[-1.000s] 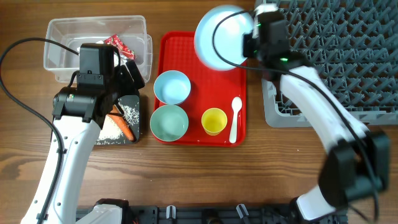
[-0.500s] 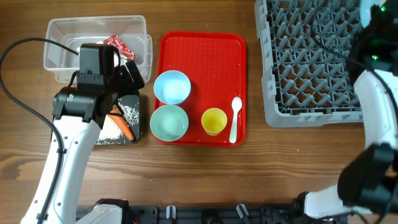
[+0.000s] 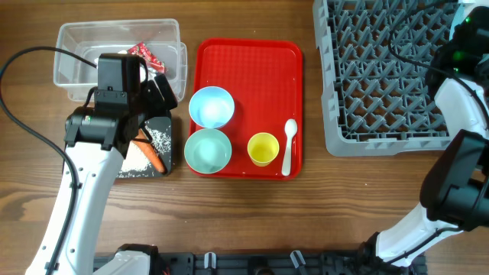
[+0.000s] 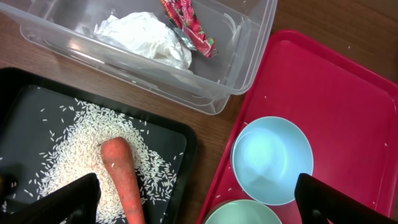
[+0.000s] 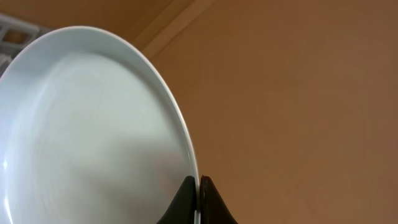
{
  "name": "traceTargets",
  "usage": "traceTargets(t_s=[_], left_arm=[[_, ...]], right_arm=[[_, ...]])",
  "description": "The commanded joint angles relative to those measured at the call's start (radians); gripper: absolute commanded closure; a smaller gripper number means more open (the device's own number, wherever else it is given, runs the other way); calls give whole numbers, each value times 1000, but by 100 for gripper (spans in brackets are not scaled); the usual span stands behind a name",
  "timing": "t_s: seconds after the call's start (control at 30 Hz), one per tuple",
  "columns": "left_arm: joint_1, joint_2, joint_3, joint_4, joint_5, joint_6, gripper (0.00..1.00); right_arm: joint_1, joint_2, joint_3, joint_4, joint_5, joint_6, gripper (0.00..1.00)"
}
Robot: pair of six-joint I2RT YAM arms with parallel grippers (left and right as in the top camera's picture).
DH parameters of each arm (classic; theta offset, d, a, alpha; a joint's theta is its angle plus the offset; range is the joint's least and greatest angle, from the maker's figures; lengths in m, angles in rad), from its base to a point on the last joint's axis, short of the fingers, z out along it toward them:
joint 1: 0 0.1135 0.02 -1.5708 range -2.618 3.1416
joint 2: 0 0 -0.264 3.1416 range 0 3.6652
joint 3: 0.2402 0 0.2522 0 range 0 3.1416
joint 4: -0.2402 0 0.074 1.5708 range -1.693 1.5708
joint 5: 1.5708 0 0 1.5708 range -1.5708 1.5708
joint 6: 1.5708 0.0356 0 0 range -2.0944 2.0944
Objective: Sort waste into correct bins and load items into the dishwasher rack
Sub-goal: 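Insert the plate upright into the dishwasher rack with the right gripper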
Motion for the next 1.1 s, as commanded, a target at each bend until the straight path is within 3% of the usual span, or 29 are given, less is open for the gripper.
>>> traceTargets(t_s=[0.0, 0.1, 0.23, 0.33, 0.37, 0.4, 0.43, 0.53, 0.63, 0.7, 0.87, 1.0, 1.07], left_arm=[[0, 5, 3, 2, -16, -6, 0], [0, 5, 3, 2, -16, -6, 0], [0, 5, 3, 2, -16, -6, 0], [0, 5, 3, 2, -16, -6, 0], [0, 5, 3, 2, -16, -6, 0], [0, 5, 3, 2, -16, -6, 0], [0, 5, 3, 2, -16, -6, 0], [0, 5, 3, 2, -16, -6, 0], [0, 5, 3, 2, -16, -6, 0], [0, 5, 3, 2, -16, -6, 0], [0, 5, 3, 2, -16, -6, 0], [0, 5, 3, 2, -16, -6, 0], [0, 5, 3, 2, -16, -6, 0]], right_arm=[[16, 19, 11, 87, -13, 16, 96], [31, 19, 11, 68, -66, 33, 96], [35, 23, 11, -93, -159, 224, 96], [35, 37, 10, -98, -159, 225, 95], [35, 38, 10, -98, -166, 252, 49], [35, 38, 10, -95, -183, 269, 10], [35, 38, 10, -82, -185, 310, 0], [45, -19, 10, -80, -186, 455, 0], [95, -140, 10, -129, -230, 490, 0], [152, -246, 10, -253, -339, 529, 0], [319, -398, 10, -623, -738, 800, 0], [367, -397, 10, -777, -1023, 1010, 0], [367, -397, 10, -806, -1091, 1006, 0]])
